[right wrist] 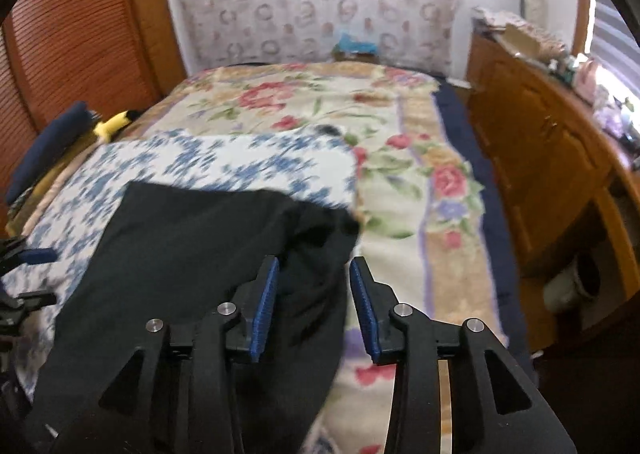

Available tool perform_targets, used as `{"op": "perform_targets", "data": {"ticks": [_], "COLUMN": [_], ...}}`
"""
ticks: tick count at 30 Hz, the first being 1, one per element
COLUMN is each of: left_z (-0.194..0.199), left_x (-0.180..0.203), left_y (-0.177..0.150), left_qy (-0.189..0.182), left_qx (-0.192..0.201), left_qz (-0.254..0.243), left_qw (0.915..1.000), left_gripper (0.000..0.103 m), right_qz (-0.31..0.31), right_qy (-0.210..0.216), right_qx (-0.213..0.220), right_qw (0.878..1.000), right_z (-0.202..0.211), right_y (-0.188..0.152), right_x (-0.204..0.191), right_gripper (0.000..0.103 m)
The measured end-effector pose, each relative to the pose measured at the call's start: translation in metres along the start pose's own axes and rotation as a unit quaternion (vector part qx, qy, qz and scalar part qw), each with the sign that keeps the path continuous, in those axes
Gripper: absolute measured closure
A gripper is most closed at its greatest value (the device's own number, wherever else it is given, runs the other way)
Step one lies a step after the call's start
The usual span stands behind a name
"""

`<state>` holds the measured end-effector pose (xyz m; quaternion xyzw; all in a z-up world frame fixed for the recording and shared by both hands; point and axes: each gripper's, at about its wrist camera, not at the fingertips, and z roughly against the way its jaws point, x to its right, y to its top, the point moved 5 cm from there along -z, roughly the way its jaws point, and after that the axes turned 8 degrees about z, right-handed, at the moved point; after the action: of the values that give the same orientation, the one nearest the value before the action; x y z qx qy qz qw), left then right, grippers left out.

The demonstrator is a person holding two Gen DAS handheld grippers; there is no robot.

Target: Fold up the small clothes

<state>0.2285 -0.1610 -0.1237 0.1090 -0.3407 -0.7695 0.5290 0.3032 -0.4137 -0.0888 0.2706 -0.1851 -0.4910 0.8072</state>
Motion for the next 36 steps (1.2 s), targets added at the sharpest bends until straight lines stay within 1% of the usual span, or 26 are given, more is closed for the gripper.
{"op": "perform_targets", "data": {"ticks": [3,6,8,9,10,12,14,15,16,18,19,20,21,23,25,27,31,32,33,36], "left_z": [-0.004,-0.009,-0.012,-0.013,-0.015,-0.015,-0.014,-0.014,-0.014,-0.013,-0.013,-0.012,-0.010,-0.006,0.004,0.016,0.040,0.045,0.049,0.058], "left_x": [0.005,0.009,0.011,0.013,0.014,0.015,0.013,0.013,0.014,0.016,0.017,0.017,0.018,0.021,0.026,0.031,0.039,0.040,0.042,0.045], "left_y": [-0.005,-0.009,-0.013,-0.015,-0.016,-0.017,-0.018,-0.019,-0.020,-0.021,-0.021,-0.022,-0.023,-0.026,-0.032,-0.042,-0.065,-0.070,-0.075,-0.087], "left_qy": [-0.002,0.000,0.001,0.002,0.002,0.001,-0.003,-0.006,-0.009,-0.003,-0.003,-0.004,-0.005,-0.013,-0.025,-0.033,-0.059,-0.064,-0.066,-0.073], "left_qx": [-0.007,-0.015,-0.018,-0.020,-0.021,-0.017,-0.017,-0.014,-0.014,-0.014,-0.014,-0.015,-0.019,-0.030,-0.027,-0.026,-0.028,-0.027,-0.026,-0.023], "left_qz": [-0.003,-0.005,-0.008,-0.009,-0.011,-0.009,-0.002,0.000,-0.002,-0.009,-0.009,-0.007,-0.004,-0.004,-0.012,-0.018,-0.018,-0.015,-0.014,-0.006], "left_qw": [1.0000,0.9999,0.9998,0.9998,0.9997,0.9998,0.9999,0.9999,0.9999,0.9999,0.9999,0.9999,0.9998,0.9995,0.9993,0.9990,0.9977,0.9974,0.9974,0.9970], "left_gripper": [0.045,0.045,0.045,0.045,0.045,0.045,0.044,0.041,0.040,0.039,0.039,0.039,0.039,0.039,0.040,0.040,0.040,0.041,0.045,0.050], "right_qz": [0.030,0.058,0.076,0.076,0.065,0.008,-0.015,-0.023,-0.033,-0.043,-0.048,-0.049,-0.047,-0.035,-0.032,-0.030,-0.026,-0.025,-0.025,-0.022], "right_qy": [0.009,0.008,-0.023,-0.070,-0.090,-0.146,-0.159,-0.151,-0.133,-0.107,-0.077,-0.063,-0.054,-0.039,-0.029,-0.029,-0.029,-0.029,-0.026,-0.019], "right_qx": [-0.005,-0.027,-0.044,-0.049,-0.048,-0.034,-0.019,-0.013,-0.005,0.006,0.014,0.016,0.016,0.012,0.006,0.002,0.003,0.007,0.010,0.020], "right_qw": [0.999,0.998,0.996,0.993,0.993,0.989,0.987,0.988,0.991,0.993,0.996,0.997,0.997,0.999,0.999,0.999,0.999,0.999,0.999,0.999], "right_z": [-0.007,-0.024,-0.033,-0.034,-0.032,-0.013,0.007,0.017,0.031,0.049,0.060,0.066,0.071,0.079,0.082,0.083,0.082,0.083,0.083,0.086], "right_y": [0.003,0.003,0.001,0.000,0.000,-0.003,-0.009,-0.013,-0.020,-0.032,-0.043,-0.050,-0.058,-0.081,-0.097,-0.111,-0.123,-0.124,-0.124,-0.122], "right_x": [-0.020,-0.030,-0.027,-0.017,-0.008,0.027,0.042,0.045,0.044,0.037,0.028,0.018,0.010,-0.016,-0.036,-0.050,-0.069,-0.074,-0.077,-0.083], "right_gripper": [0.062,0.062,0.062,0.062,0.062,0.062,0.062,0.062,0.062,0.062,0.060,0.057,0.052,0.051,0.051,0.050,0.050,0.050,0.049,0.049]}}
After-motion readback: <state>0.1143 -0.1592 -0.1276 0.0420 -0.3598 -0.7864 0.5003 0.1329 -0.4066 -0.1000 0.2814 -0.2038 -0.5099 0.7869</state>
